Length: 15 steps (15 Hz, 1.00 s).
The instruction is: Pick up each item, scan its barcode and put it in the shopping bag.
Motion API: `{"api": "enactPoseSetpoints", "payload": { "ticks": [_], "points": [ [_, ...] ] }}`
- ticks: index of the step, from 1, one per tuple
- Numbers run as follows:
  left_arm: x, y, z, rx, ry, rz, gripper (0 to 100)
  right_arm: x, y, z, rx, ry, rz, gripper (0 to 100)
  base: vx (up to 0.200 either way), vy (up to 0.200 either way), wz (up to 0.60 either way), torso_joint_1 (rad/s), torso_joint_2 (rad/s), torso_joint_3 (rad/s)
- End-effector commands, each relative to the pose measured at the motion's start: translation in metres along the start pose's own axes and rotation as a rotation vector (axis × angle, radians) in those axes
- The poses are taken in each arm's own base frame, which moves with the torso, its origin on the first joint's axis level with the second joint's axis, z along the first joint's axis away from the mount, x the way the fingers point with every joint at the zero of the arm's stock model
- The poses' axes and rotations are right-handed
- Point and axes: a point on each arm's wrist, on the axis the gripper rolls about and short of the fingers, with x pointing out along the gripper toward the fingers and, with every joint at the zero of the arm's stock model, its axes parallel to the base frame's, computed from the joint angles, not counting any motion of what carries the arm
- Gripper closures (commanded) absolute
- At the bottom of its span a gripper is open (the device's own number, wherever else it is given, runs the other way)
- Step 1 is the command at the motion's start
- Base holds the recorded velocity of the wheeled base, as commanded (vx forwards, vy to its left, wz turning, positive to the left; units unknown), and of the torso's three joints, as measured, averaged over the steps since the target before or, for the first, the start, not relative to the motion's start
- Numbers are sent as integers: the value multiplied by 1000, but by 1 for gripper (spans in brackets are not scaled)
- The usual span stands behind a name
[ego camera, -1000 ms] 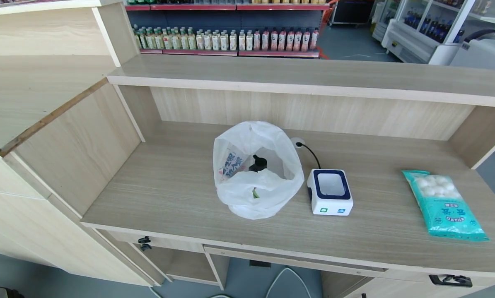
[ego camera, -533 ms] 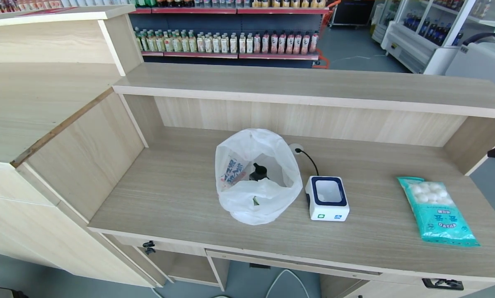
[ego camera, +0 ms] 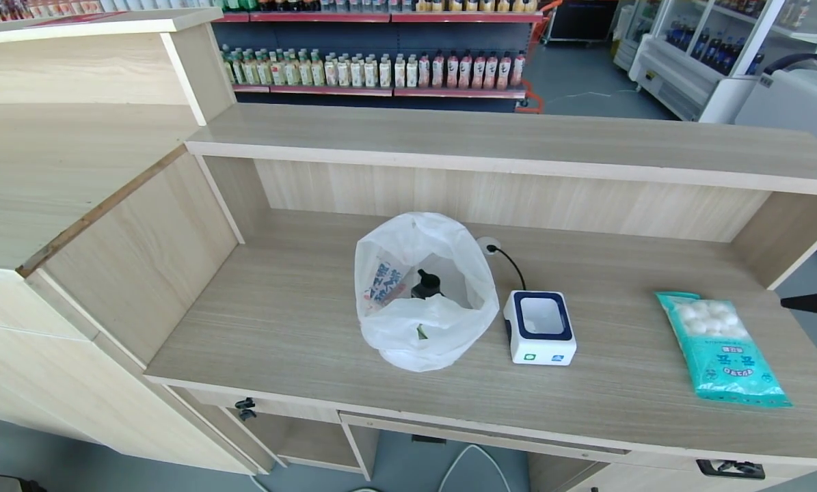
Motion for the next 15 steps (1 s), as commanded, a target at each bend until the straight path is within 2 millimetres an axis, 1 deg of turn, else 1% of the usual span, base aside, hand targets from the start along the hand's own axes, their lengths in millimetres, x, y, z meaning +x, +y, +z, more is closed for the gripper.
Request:
{"api": "enactPoseSetpoints", "payload": {
  "ticks": [1, 2, 4, 9, 15],
  "points": [
    [0, 0, 0, 0, -1, 0, 0, 3, -1, -23, 48, 54, 8, 0, 0, 0, 0, 0, 0, 0],
    [0, 0, 0, 0, -1, 0, 0, 5, -1, -33, 57, 81, 12, 0, 0, 0, 0, 0, 0, 0],
    [0, 0, 0, 0, -1, 0, 0, 8, -4, -45, 60, 113, 15, 0, 0, 0, 0, 0, 0, 0],
    [0, 0, 0, 0, -1, 0, 0, 30, -17, -54, 64, 133, -1, 0, 0, 0, 0, 0, 0, 0],
    [0, 0, 0, 0, -1, 0, 0, 50, -25, -58, 57, 134, 6, 0, 0, 0, 0, 0, 0, 0]
  ]
}}
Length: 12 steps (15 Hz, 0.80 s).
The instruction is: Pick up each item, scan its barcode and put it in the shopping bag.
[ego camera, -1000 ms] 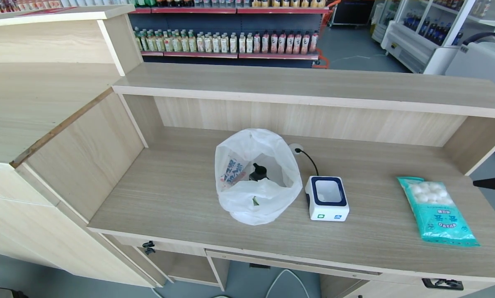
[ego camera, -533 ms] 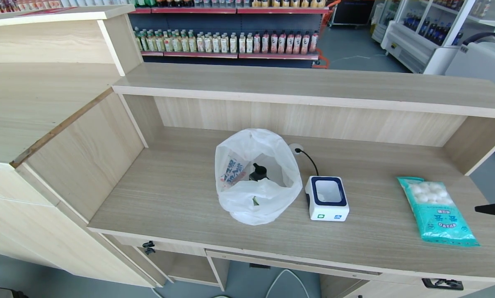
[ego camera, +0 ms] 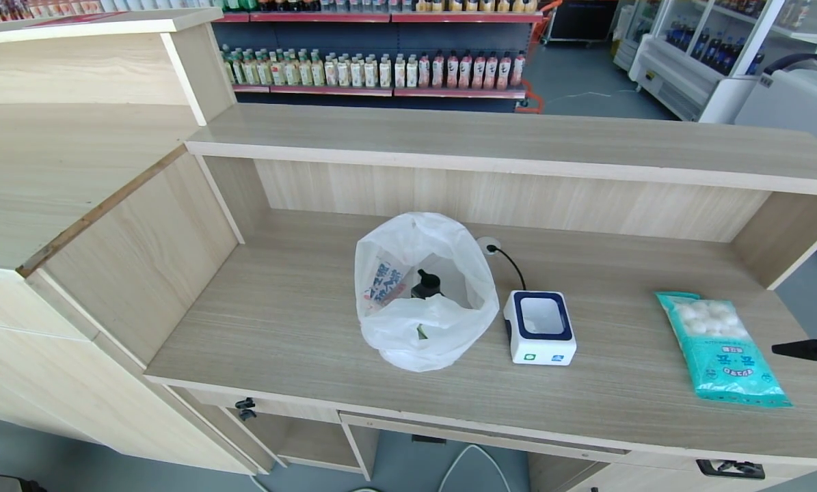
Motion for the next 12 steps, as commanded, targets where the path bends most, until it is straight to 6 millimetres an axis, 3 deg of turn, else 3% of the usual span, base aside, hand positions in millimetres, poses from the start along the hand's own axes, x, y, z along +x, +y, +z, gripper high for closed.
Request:
{"api": "enactPoseSetpoints", "payload": {
  "ticks": [1, 12],
  "points": [
    [0, 0, 0, 0, -1, 0, 0, 16, -5, -3, 6, 17, 15, 0, 0, 0, 0, 0, 0, 0],
    [0, 0, 0, 0, -1, 0, 0, 66, 18, -3, -108, 75, 142, 0, 0, 0, 0, 0, 0, 0]
  ]
}}
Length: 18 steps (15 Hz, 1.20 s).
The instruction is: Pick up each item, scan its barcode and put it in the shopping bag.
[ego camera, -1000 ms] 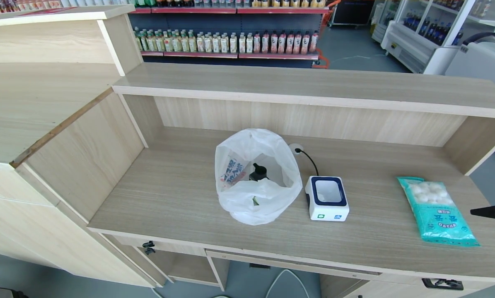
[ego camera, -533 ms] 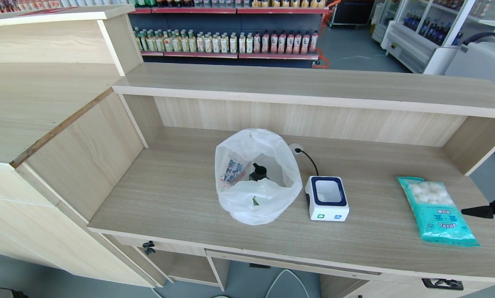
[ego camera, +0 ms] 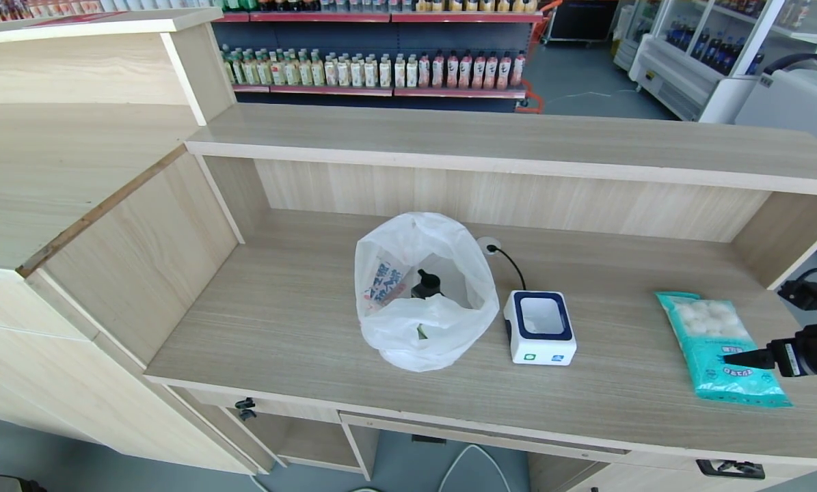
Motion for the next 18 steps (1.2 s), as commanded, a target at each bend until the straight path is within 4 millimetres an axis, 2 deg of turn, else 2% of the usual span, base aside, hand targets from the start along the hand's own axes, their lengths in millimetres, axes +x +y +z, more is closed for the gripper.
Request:
{"api": "enactPoseSetpoints", "payload": {
  "ticks": [1, 5, 8, 12, 16, 17, 18],
  "points": [
    [0, 0, 0, 0, -1, 2, 0, 14, 0, -4, -16, 22, 22, 0, 0, 0, 0, 0, 0, 0],
    [0, 0, 0, 0, -1, 0, 0, 27, -2, -6, -42, 29, 33, 0, 0, 0, 0, 0, 0, 0],
    [0, 0, 0, 0, -1, 0, 0, 38, -2, 3, -70, 17, 39, 0, 0, 0, 0, 0, 0, 0],
    [0, 0, 0, 0, -1, 0, 0, 46, 6, 7, -90, 23, 60, 0, 0, 0, 0, 0, 0, 0],
    [0, 0, 0, 0, -1, 0, 0, 46, 8, 7, -102, 40, 43, 0, 0, 0, 0, 0, 0, 0],
    [0, 0, 0, 0, -1, 0, 0, 46, 8, 7, -107, 40, 41, 100, 0, 0, 0, 0, 0, 0],
    [0, 0, 0, 0, -1, 0, 0, 44, 7, 7, -109, 38, 36, 100, 0, 0, 0, 0, 0, 0]
  ]
}}
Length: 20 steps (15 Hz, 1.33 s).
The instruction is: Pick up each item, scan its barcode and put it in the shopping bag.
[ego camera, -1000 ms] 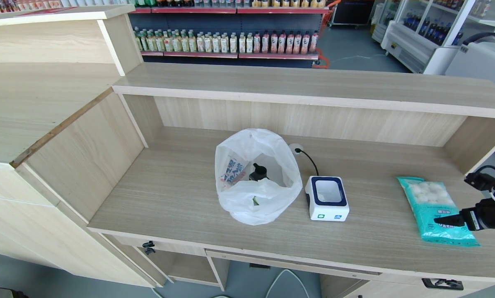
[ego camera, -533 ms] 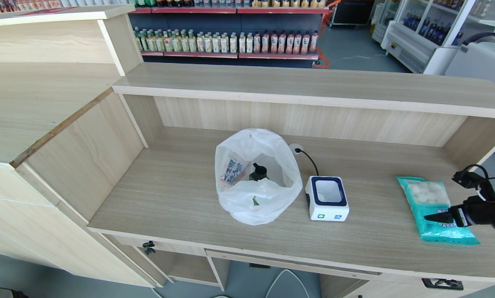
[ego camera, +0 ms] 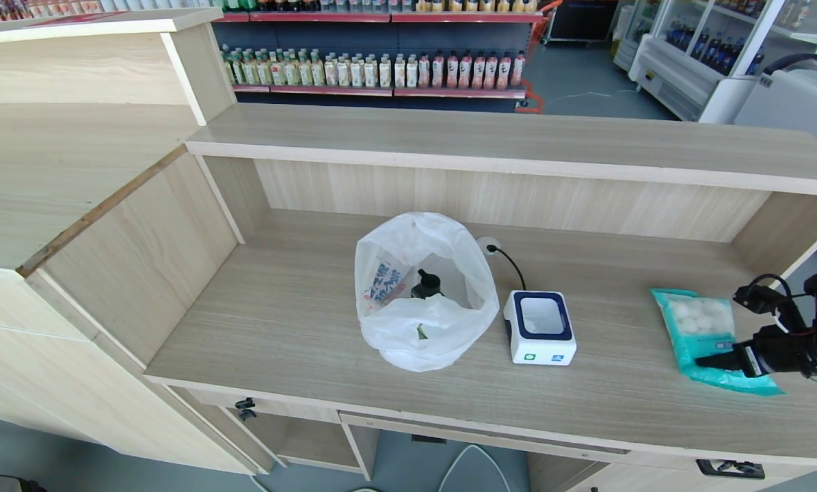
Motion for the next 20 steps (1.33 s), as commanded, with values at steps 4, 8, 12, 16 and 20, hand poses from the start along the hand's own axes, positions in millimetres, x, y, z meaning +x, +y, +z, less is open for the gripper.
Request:
{"api": "enactPoseSetpoints", "payload": {
  "ticks": [4, 8, 12, 16, 20],
  "points": [
    [0, 0, 0, 0, -1, 0, 0, -7, 0, 0, 3, -7, -11, 100, 0, 0, 0, 0, 0, 0],
    [0, 0, 0, 0, -1, 2, 0, -23, 3, 5, -67, -22, -28, 100, 0, 0, 0, 0, 0, 0],
    [0, 0, 0, 0, -1, 2, 0, -63, 8, 16, -259, -74, -101, 100, 0, 0, 0, 0, 0, 0],
    [0, 0, 0, 0, -1, 0, 0, -84, 15, 23, -329, -103, -138, 100, 0, 0, 0, 0, 0, 0],
    [0, 0, 0, 0, -1, 0, 0, -90, 17, 21, -325, -102, -144, 100, 0, 0, 0, 0, 0, 0]
  ]
}}
